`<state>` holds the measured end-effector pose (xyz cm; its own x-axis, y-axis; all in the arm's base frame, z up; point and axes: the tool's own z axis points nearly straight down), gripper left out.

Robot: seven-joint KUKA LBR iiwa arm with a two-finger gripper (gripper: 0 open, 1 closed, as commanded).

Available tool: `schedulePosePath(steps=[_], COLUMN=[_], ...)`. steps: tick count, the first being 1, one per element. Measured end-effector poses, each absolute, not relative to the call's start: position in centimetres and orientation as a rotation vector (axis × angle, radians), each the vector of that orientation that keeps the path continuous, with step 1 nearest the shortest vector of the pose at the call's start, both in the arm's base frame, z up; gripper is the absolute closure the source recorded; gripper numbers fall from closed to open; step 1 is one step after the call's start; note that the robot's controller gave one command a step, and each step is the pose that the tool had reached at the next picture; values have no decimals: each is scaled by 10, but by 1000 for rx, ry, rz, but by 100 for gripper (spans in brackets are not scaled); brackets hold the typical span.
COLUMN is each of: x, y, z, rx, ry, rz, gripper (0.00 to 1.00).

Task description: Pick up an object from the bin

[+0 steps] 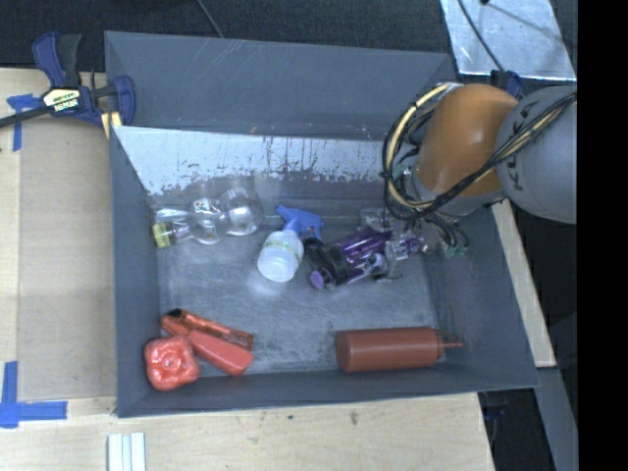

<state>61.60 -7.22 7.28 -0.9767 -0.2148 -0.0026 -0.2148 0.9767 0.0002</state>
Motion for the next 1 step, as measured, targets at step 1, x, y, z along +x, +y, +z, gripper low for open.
schedulePosePath(steps=[1], x=[616], y=[-72], z=[80], rx=[-340], ry=[3120], rz=[0], gripper=[100])
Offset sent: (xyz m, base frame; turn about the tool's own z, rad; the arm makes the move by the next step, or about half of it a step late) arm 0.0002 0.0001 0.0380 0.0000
